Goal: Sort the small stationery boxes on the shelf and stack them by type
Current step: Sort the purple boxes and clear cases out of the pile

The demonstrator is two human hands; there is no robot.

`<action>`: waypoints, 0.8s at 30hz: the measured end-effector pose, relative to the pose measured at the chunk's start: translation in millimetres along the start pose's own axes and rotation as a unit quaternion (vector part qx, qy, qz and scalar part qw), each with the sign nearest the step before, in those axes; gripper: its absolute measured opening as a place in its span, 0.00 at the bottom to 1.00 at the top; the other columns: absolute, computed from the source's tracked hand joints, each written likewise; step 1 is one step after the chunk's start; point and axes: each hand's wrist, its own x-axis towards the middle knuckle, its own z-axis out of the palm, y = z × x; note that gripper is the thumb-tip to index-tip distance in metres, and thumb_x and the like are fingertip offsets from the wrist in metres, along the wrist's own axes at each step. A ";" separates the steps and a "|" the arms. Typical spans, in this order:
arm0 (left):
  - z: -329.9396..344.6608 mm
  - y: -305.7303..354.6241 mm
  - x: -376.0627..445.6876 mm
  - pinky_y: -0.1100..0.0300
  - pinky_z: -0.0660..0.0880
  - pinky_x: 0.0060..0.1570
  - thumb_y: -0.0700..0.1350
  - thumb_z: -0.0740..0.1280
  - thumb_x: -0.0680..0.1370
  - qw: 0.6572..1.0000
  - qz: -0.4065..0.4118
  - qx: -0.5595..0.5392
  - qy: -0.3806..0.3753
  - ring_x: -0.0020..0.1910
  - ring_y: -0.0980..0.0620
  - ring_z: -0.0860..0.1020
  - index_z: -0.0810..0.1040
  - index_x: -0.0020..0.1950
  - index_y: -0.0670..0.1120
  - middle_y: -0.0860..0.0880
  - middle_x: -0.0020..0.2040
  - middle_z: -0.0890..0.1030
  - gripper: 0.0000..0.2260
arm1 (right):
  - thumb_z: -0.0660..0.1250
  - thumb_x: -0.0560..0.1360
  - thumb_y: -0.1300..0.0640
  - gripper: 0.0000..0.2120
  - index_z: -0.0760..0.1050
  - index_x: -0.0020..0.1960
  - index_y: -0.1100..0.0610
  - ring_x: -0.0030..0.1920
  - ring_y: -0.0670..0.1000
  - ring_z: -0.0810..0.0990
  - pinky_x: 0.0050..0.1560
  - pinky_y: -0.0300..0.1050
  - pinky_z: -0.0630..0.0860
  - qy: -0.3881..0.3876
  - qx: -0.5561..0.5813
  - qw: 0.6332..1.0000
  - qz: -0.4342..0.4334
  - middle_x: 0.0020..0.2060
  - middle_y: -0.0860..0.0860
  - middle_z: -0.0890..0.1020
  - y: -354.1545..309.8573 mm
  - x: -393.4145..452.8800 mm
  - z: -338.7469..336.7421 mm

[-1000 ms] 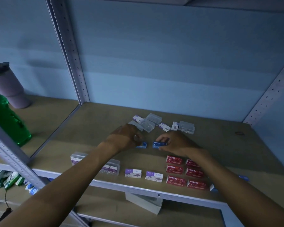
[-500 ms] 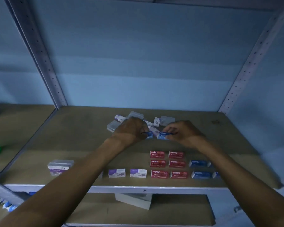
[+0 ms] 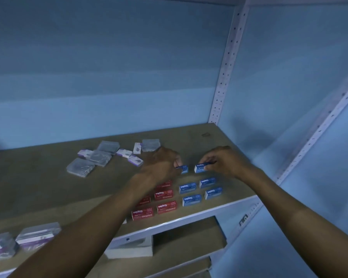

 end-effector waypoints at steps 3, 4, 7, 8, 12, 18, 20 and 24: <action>9.4 4.5 1.6 0.66 0.76 0.44 0.50 0.72 0.70 1.000 0.007 0.016 -0.016 0.40 0.60 0.80 0.83 0.43 0.54 0.59 0.39 0.83 0.04 | 0.78 0.71 0.62 0.09 0.87 0.51 0.55 0.39 0.35 0.78 0.42 0.21 0.68 0.000 -0.005 1.000 0.005 0.44 0.46 0.86 9.4 1.4 4.7; 12.8 5.1 2.0 0.65 0.77 0.46 0.51 0.72 0.70 0.999 0.009 0.025 -0.019 0.41 0.60 0.80 0.83 0.43 0.54 0.59 0.40 0.83 0.04 | 0.78 0.71 0.62 0.10 0.87 0.51 0.54 0.40 0.37 0.79 0.43 0.21 0.69 -0.001 -0.008 1.000 0.007 0.45 0.47 0.87 11.8 2.9 6.6; 18.6 6.9 1.1 0.65 0.75 0.46 0.51 0.71 0.71 0.999 0.018 0.044 -0.014 0.43 0.58 0.79 0.82 0.43 0.54 0.58 0.41 0.83 0.04 | 0.78 0.71 0.62 0.10 0.87 0.51 0.53 0.43 0.40 0.81 0.47 0.27 0.72 -0.016 -0.009 1.000 0.014 0.46 0.46 0.87 16.3 5.4 11.1; 18.4 7.2 0.7 0.65 0.75 0.46 0.51 0.71 0.71 0.999 0.018 0.042 -0.015 0.43 0.58 0.79 0.83 0.43 0.54 0.58 0.41 0.83 0.04 | 0.77 0.71 0.62 0.10 0.87 0.51 0.53 0.42 0.39 0.81 0.45 0.26 0.72 -0.021 -0.012 1.000 0.015 0.46 0.45 0.87 16.9 5.6 12.1; 16.6 7.7 -2.4 0.72 0.69 0.38 0.52 0.72 0.70 0.999 0.031 0.036 -0.016 0.41 0.60 0.79 0.83 0.42 0.54 0.59 0.40 0.83 0.04 | 0.77 0.72 0.61 0.09 0.87 0.51 0.51 0.40 0.36 0.80 0.45 0.25 0.72 -0.033 -0.013 0.999 0.006 0.46 0.44 0.87 16.9 6.5 15.0; 20.5 7.7 -4.3 0.66 0.75 0.45 0.52 0.72 0.71 0.998 0.051 0.045 -0.009 0.42 0.59 0.79 0.83 0.44 0.53 0.57 0.42 0.83 0.05 | 0.77 0.72 0.60 0.09 0.87 0.50 0.50 0.42 0.37 0.82 0.52 0.35 0.78 -0.049 -0.003 0.999 0.008 0.46 0.44 0.87 14.9 7.9 16.2; 21.2 6.2 -4.5 0.63 0.77 0.47 0.53 0.72 0.72 0.998 0.049 0.041 -0.016 0.43 0.59 0.78 0.83 0.44 0.53 0.57 0.42 0.83 0.05 | 0.78 0.72 0.59 0.10 0.87 0.51 0.49 0.43 0.36 0.81 0.52 0.35 0.78 -0.062 -0.006 0.998 0.008 0.47 0.43 0.87 15.6 8.8 15.0; 13.7 1.5 -6.2 0.66 0.73 0.47 0.53 0.74 0.71 0.999 0.030 0.016 -0.011 0.46 0.58 0.79 0.82 0.49 0.53 0.58 0.46 0.82 0.09 | 0.78 0.72 0.52 0.11 0.85 0.53 0.43 0.49 0.38 0.81 0.54 0.37 0.77 -0.063 0.022 0.997 0.027 0.49 0.40 0.85 12.5 12.8 6.9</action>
